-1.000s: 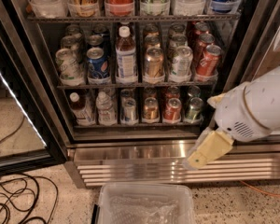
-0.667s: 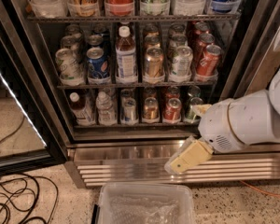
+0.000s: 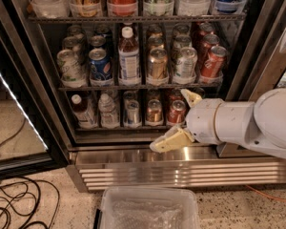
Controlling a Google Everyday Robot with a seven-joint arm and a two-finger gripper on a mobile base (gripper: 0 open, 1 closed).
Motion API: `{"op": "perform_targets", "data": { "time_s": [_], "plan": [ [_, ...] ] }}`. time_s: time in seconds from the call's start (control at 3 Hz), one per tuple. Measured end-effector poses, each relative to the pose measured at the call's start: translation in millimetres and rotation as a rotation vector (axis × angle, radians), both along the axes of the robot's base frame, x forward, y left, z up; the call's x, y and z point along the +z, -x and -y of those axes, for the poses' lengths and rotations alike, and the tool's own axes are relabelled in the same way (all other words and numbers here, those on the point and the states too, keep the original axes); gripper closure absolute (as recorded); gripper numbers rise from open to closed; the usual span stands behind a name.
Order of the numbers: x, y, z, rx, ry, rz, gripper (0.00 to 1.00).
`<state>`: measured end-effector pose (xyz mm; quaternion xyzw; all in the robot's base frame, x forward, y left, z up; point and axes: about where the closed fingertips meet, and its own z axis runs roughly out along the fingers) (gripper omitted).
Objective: Pick orange can from bottom shelf of fridge
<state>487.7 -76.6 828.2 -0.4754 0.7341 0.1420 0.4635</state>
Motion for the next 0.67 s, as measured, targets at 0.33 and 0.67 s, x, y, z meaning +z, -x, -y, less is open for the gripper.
{"op": "perform_targets", "data": {
  "time_s": [0.33,0.67],
  "plan": [
    [6.9,-18.6,-4.4,-0.003,0.023,0.114,0.0],
    [7.0,-18.5,-3.9,-0.004,0.024,0.114,0.0]
  ]
}}
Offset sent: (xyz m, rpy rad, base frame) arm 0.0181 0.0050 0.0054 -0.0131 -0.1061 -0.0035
